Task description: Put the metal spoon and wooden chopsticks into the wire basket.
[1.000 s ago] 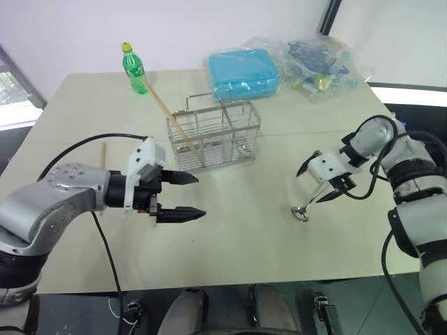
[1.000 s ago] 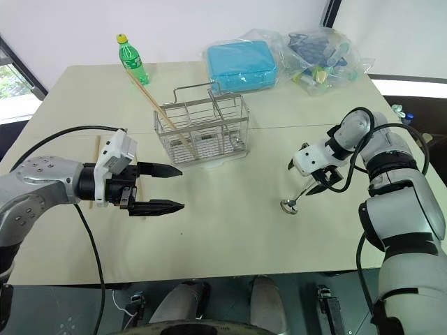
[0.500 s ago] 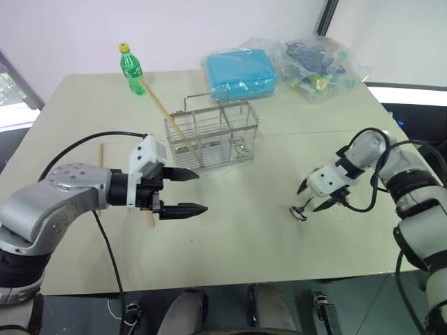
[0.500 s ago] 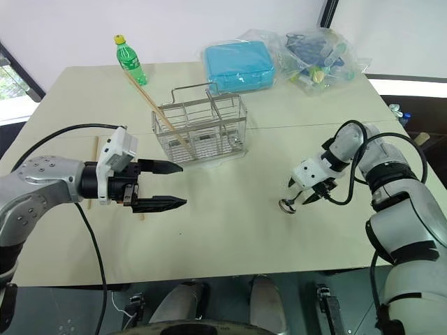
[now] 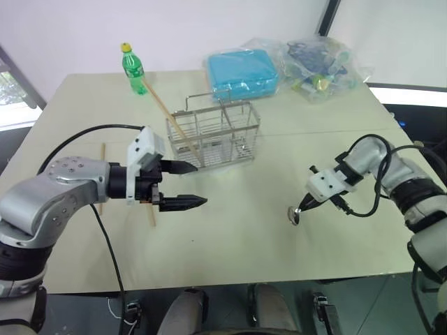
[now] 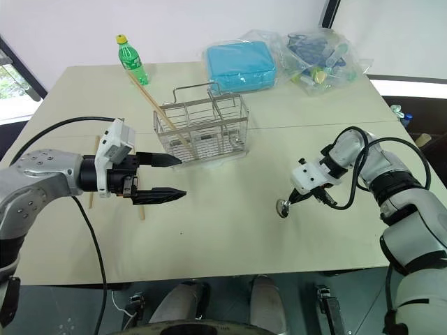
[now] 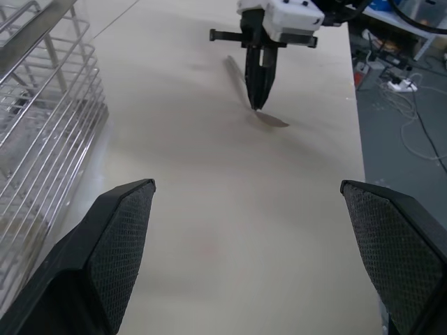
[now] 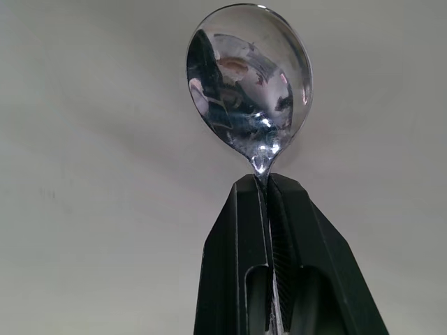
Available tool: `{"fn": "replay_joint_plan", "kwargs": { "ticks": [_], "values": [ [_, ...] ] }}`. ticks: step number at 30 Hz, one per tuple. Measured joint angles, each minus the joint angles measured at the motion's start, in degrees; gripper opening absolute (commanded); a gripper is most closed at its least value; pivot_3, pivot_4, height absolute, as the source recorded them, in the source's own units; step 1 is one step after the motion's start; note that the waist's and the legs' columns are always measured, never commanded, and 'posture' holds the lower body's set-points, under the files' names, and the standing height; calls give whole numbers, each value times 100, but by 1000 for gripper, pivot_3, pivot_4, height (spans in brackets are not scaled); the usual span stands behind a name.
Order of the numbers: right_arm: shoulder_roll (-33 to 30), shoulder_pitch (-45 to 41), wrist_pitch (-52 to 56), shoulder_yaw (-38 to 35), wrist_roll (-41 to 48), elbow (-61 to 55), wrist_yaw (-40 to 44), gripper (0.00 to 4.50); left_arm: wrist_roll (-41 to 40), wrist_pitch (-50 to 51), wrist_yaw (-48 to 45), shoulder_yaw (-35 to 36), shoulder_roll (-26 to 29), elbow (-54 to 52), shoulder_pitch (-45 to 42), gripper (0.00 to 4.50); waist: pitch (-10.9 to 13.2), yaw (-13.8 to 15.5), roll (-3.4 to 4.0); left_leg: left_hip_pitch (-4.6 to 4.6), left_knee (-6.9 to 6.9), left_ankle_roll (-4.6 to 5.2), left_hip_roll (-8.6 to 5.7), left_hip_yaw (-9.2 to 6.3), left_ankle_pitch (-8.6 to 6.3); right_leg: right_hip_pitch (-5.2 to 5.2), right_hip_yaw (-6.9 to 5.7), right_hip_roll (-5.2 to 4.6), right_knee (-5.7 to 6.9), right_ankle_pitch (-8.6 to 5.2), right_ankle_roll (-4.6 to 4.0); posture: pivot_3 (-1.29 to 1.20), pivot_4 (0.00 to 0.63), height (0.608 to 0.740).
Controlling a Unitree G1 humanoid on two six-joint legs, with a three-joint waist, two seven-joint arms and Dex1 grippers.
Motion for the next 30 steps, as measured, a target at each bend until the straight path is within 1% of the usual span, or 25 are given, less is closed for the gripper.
{"fn": "replay_joint_plan", "kwargs": {
  "ticks": [1, 3, 4, 6, 7, 9, 10, 12, 14, 15, 16, 19, 20, 25, 28, 30],
  "values": [
    [-76, 90, 200, -94, 144, -279, -2, 79, 2, -15, 6, 22, 0, 6, 4, 4500, 1, 3, 1, -2, 0, 0, 0, -1, 0, -2, 0, 0, 0, 0, 0, 0, 150, 733],
    [-303, 362, 1018, -482, 714, -1270, 0, 79, 3, -38, 25, 201, 4, 37, 44, 4500, 1, 6, 2, -7, -1, 1, 1, -11, 0, -7, 0, 0, 0, 0, 0, 0, 150, 733],
    [-358, 441, 1348, -660, 909, -1588, -1, 79, 2, -49, 34, 261, 5, 45, 46, 4500, 1, 6, 2, -8, -1, 1, 2, -14, 0, -8, 0, -1, -1, 0, 0, 0, 150, 733],
    [-399, 551, 2331, -1224, 1453, -2414, -61, 79, 4, -62, 84, 439, 9, 102, 38, 4500, 1, 3, 2, -6, 0, 5, 3, -14, -3, -7, 1, -1, -1, 2, -3, 0, 150, 733],
    [-405, 568, 2668, -1404, 1635, -2659, -114, 79, 4, -68, 102, 484, 10, 116, 34, 4500, 1, 8, 2, -6, 0, 14, 3, -15, -8, -7, 1, -1, -1, 2, -3, 0, 150, 733],
    [-434, 637, 3814, -2023, 2293, -3407, -352, 79, 12, -121, 134, 588, 21, 200, 0, 4500, 1, 28, 2, -8, 4, 28, 3, -17, -16, -5, 0, -1, -1, 2, -3, 0, 150, 733],
    [-434, 639, 4162, -2225, 2496, -3619, -441, 79, 18, -132, 139, 644, 30, 241, -5, 4500, 0, 36, -1, -8, 5, 34, 2, -18, -20, -5, 0, -1, -3, 2, -4, 0, 150, 733],
    [-288, 611, 5100, -2747, 3104, -3943, -891, 79, 66, -160, 139, 696, 79, 356, -36, 4500, -3, 41, -5, -8, 9, 41, 2, -17, -23, -2, 0, -3, -5, 4, -6, 0, 150, 733],
    [156, 400, 5779, -3151, 3553, -4028, -1562, 79, 123, -170, 135, 711, 81, 465, -142, 4500, -3, 25, -6, -10, 15, 41, 2, -16, -23, -4, 0, -2, -4, 8, -11, 0, 150, 733],
    [476, 208, 6172, -3377, 3791, -4041, -2057, 79, 136, -184, 128, 711, 81, 523, -250, 4500, -3, 10, -6, -9, 14, 40, 3, -15, -23, -6, 1, -1, -2, 10, -14, 0, 150, 733],
    [688, 80, 6367, -3527, 3878, -4043, -2387, 79, 145, -212, 121, 712, 82, 552, -307, 4500, -3, 8, -6, -8, 13, 41, 4, -15, -23, -7, 1, -1, -1, 10, -14, 0, 150, 733],
    [1387, -220, 6558, -3830, 3816, -3989, -3365, 79, 217, -281, 114, 713, 70, 665, -418, 4500, -7, 15, -12, -10, 9, 37, 4, -15, -21, -14, 1, -1, 2, 11, -13, 0, 150, 733],
    [1575, -257, 6555, -3843, 3730, -3953, -3614, 79, 240, -282, 113, 703, 60, 699, -444, 4500, -7, 14, -12, -14, 8, 17, 4, -15, -9, -17, 1, -1, 2, 11, -13, 0, 150, 733],
    [2535, -338, 6063, -3853, 2769, -3157, -4677, 79, 286, -293, 116, 680, -6, 823, -520, 4500, -12, 17, -20, -20, 13, 7, 1, -11, -3, -25, 1, -3, 9, 13, -11, 0, 150, 733],
    [2830, -360, 5703, -3850, 2333, -2756, -4882, 79, 320, -336, 183, 676, -64, 870, -688, 4500, -12, 6, -20, -22, 12, 5, 1, -10, -2, -31, 1, -3, 15, 13, -10, 0, 150, 733],
    [2968, -416, 5501, -3890, 2144, -2483, -4947, 79, 337, -349, 266, 688, -140, 930, -762, 4500, -12, -8, -21, -19, 12, 5, 1, -4, -2, -37, 3, -4, 48, 13, -10, 0, 150, 733]
  ]
}}
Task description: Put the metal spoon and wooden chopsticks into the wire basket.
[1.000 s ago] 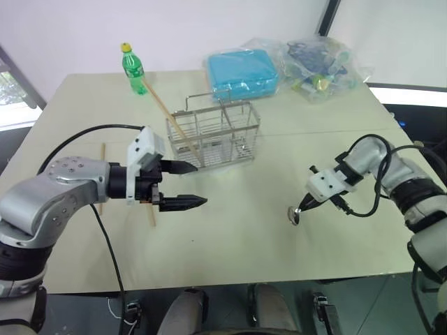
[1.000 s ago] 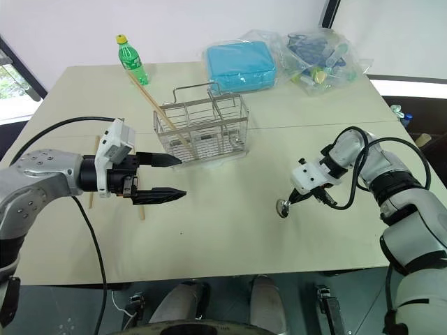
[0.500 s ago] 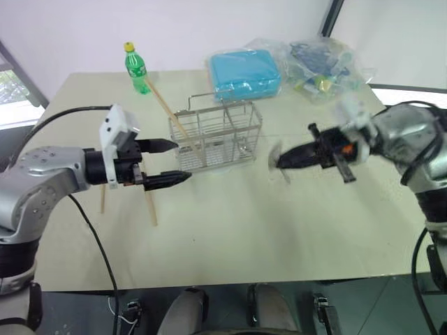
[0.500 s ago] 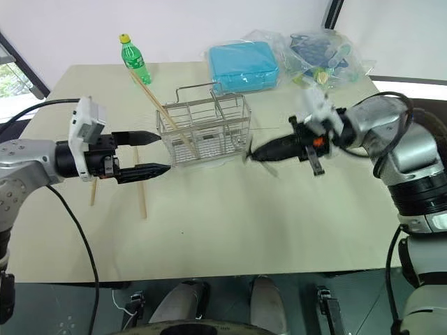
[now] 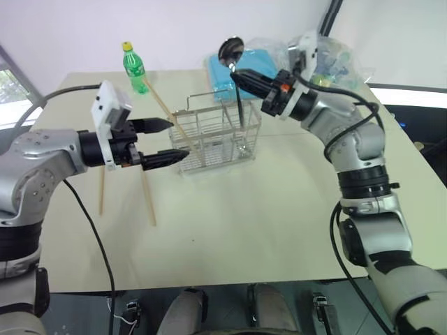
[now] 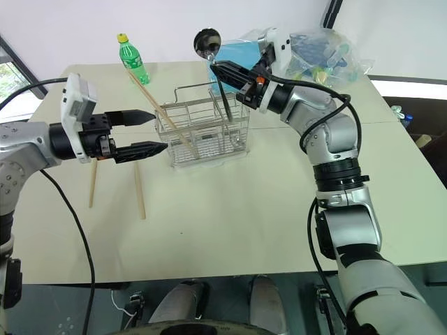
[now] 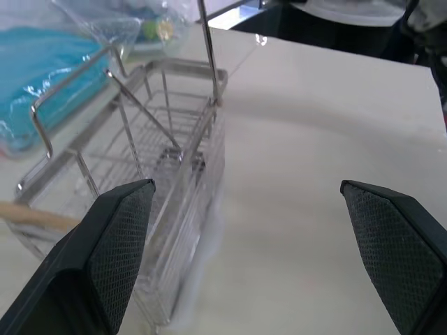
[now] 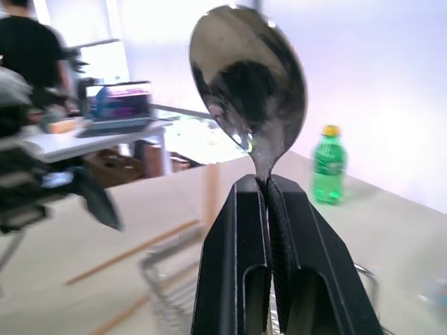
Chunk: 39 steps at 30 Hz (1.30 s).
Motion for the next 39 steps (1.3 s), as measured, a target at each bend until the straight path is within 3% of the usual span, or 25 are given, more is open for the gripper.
{"fn": "replay_joint_plan", "kwargs": {
  "ticks": [9, 21, 37, 39],
  "values": [
    [362, -349, -461, -290, -439, 868, -118, 79, 20, 0, 228, 70, -61, 54, -95, 4500, 0, -39, 1, 1, -6, -5, 2, 3, 3, -14, 2, 1, 13, 0, 0, 0, 150, 733],
    [591, -824, -407, -585, -489, 974, -137, 79, 35, -16, 253, 188, -88, 54, -69, 4500, 0, -37, 0, 3, -6, -5, 2, 3, 3, -13, 2, 1, 14, 0, 0, 0, 150, 733],
    [756, -134, -490, -475, -985, 848, -108, 79, 48, -25, 361, 230, -124, 69, -75, 4500, 0, -40, -1, 3, -8, -5, 2, 4, 3, -15, 3, 2, 15, 0, 0, 0, 150, 733],
    [757, -46, -397, -474, -1000, 808, -181, 943, 49, -25, 361, 230, -124, 83, -81, 4500, -1, -38, -1, 3, -7, -6, 2, 3, 3, -15, 3, 2, 15, 0, 0, 0, 150, 733]
  ]
}}
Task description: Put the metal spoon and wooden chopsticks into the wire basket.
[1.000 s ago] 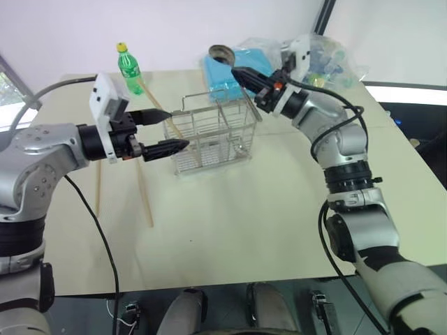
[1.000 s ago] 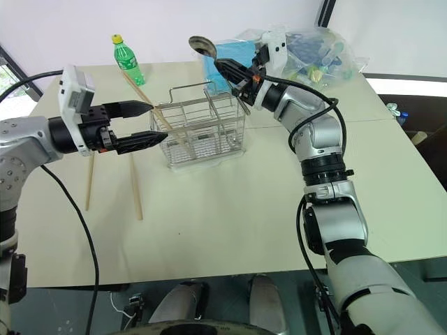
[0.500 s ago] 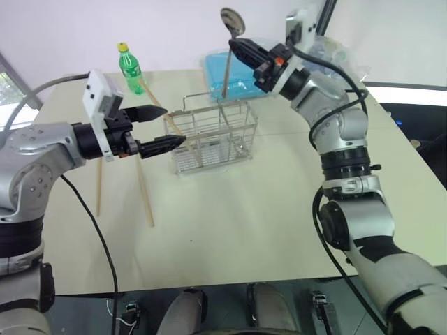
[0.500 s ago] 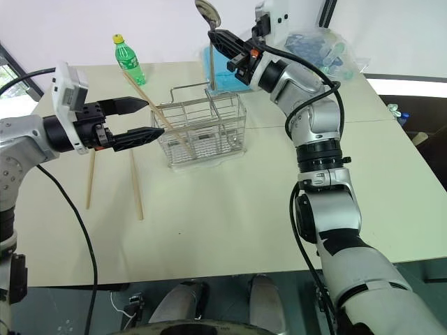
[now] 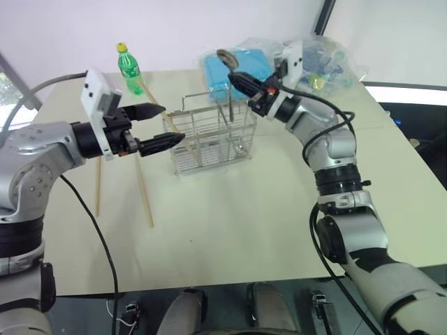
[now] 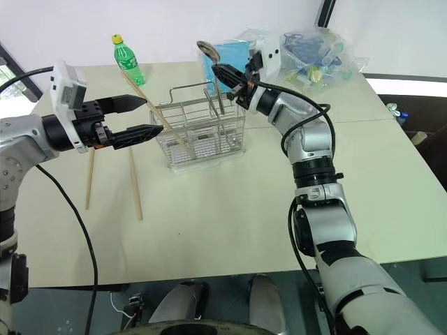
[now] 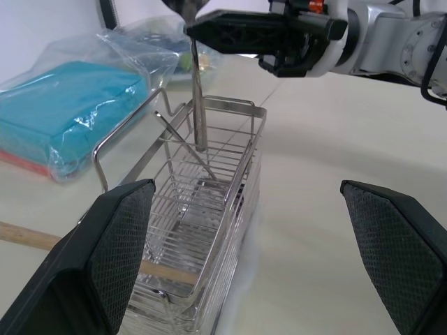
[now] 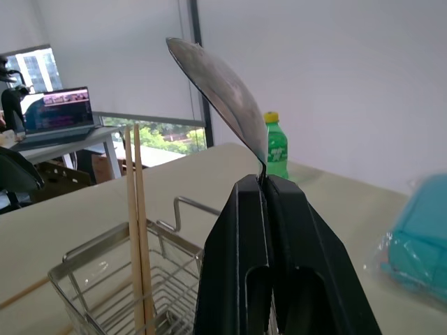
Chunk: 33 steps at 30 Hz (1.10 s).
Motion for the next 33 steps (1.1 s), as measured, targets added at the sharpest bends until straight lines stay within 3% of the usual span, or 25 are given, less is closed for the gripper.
{"fn": "replay_joint_plan", "kwargs": {
  "ticks": [7, 11, 14, 21, 27, 33],
  "values": [
    [-46, 217, 173, 38, -226, -194, -202, 4421, 4, 0, -1, 1, 5, 64, -30, 4500, 0, 5, 0, 0, 0, 0, 0, 1, 0, 0, 0, 0, 0, 0, 0, 0, 150, 733],
    [-186, 215, 360, 23, -208, -424, -227, 4479, -1, 5, 50, 27, 4, 80, -32, 4500, 0, 6, 0, -1, 1, 0, 0, 0, 0, 0, 0, 0, 0, 0, 0, 0, 150, 733],
    [-508, 22, 660, -129, -24, -633, -89, 4479, -32, 60, 373, 433, 20, 81, -36, 4500, 1, 12, 1, -3, 1, 0, 0, 0, 0, -3, 0, 0, 0, 0, 0, 0, 150, 733],
    [-1630, -344, 1640, -528, 1118, -1836, 1295, 4479, 133, 1042, 2582, 1597, -5, 597, -741, 4500, -4, 31, -8, 7, 0, 29, 0, 0, -16, 10, -2, 0, -4, -1, 2, 0, 150, 733],
    [-2499, 1191, 2420, -355, 2050, -3573, 2527, 4479, 977, 2597, 4178, 1562, 41, 1612, -879, 4500, -16, 53, -28, 4, 7, 38, -2, 0, -22, 9, -4, 1, 1, -2, 3, 0, 150, 733],
    [-2586, 1769, 2700, -204, 2355, -4438, 2536, 4479, 1631, 2733, 4405, 1214, -259, 3003, -908, 4500, -21, 63, -38, 6, 21, 36, -1, 0, -22, 5, -4, 0, 3, -1, 3, 0, 150, 733]
  ]
}}
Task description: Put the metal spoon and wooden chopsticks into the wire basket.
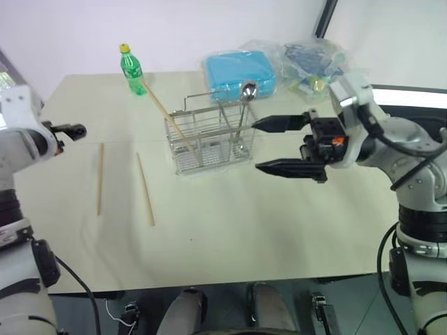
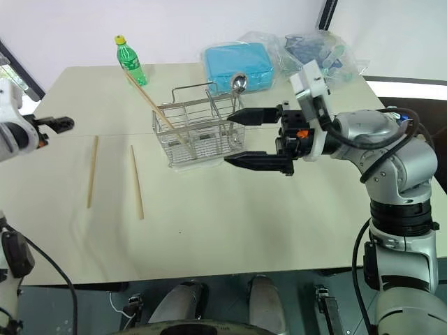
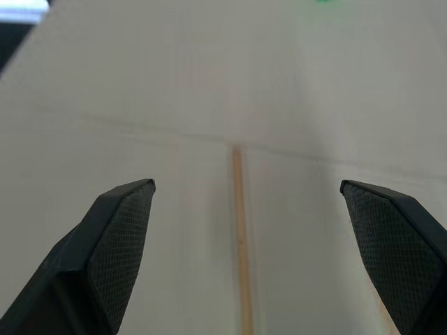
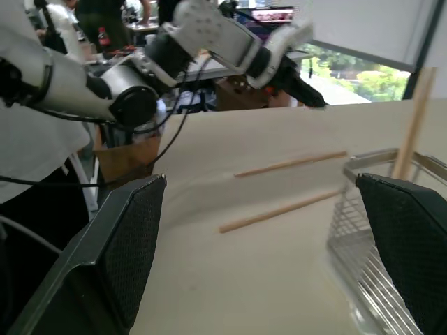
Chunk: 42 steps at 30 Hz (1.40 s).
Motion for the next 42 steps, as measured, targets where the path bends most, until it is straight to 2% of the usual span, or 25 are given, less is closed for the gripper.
{"fn": "replay_joint_plan", "kwargs": {
  "ticks": [9, 19, 22, 28, 29, 34, 39, 42],
  "values": [
    [-76, 231, 260, -46, 351, -313, -394, 4479, 788, -1049, -222, -495, -406, 2886, -1087, 4500, -7, 58, -29, -10, 11, -27, -4, 2, 13, 0, -3, -7, -3, 0, 0, 0, 150, 733],
    [-78, 511, 377, -132, 707, -619, -1006, 4479, 1482, -2296, -791, -1027, -616, 4867, -1850, 4500, -7, 63, -30, -10, 8, -27, -3, 5, 12, -3, -3, -7, -1, 0, 1, 0, 150, 733],
    [-87, 563, 379, -166, 794, -639, -1148, 4500, 1595, -2518, -810, -1035, -615, 5153, -1951, 3614, -7, 65, -30, -9, 9, -21, -3, 5, 9, -2, -3, -7, -1, 1, 1, 0, 150, 733],
    [-144, 603, 378, -272, 860, -645, -1271, 4500, 1654, -2774, -806, -996, -574, 5450, -2018, 436, -7, 101, -30, -10, 13, 2, -5, 6, -4, 0, -3, -7, 0, 2, 3, 0, 150, 733],
    [-148, 603, 378, -272, 861, -645, -1273, 4500, 1660, -2794, -805, -990, -575, 5494, -2044, 21, -7, 115, -30, -10, 14, 2, -5, 6, -4, 1, -3, -7, 0, 2, 4, 0, 150, 733],
    [-182, 710, 360, -268, 856, -645, -1262, 4500, 1651, -3117, -599, -839, -610, 5595, -2080, 21, -7, 127, -34, -12, 16, 3, -5, 5, -4, 1, -3, -7, -1, 7, 12, 0, 150, 733],
    [-183, 760, 326, -263, 840, -636, -1252, 4500, 1463, -4393, -64, -321, -623, 5492, -2121, 21, -5, 125, -38, -13, 15, -23, -2, 5, 10, -2, -2, -8, -2, 7, 12, 0, 150, 733],
    [-184, 778, 326, -263, 805, -613, -1263, 4500, 1157, -5023, -23, 105, -656, 5082, -2311, 21, 0, 127, -52, -18, 16, -26, -2, 5, 12, -4, -3, -9, -2, 7, 12, 0, 150, 733]
  ]
}}
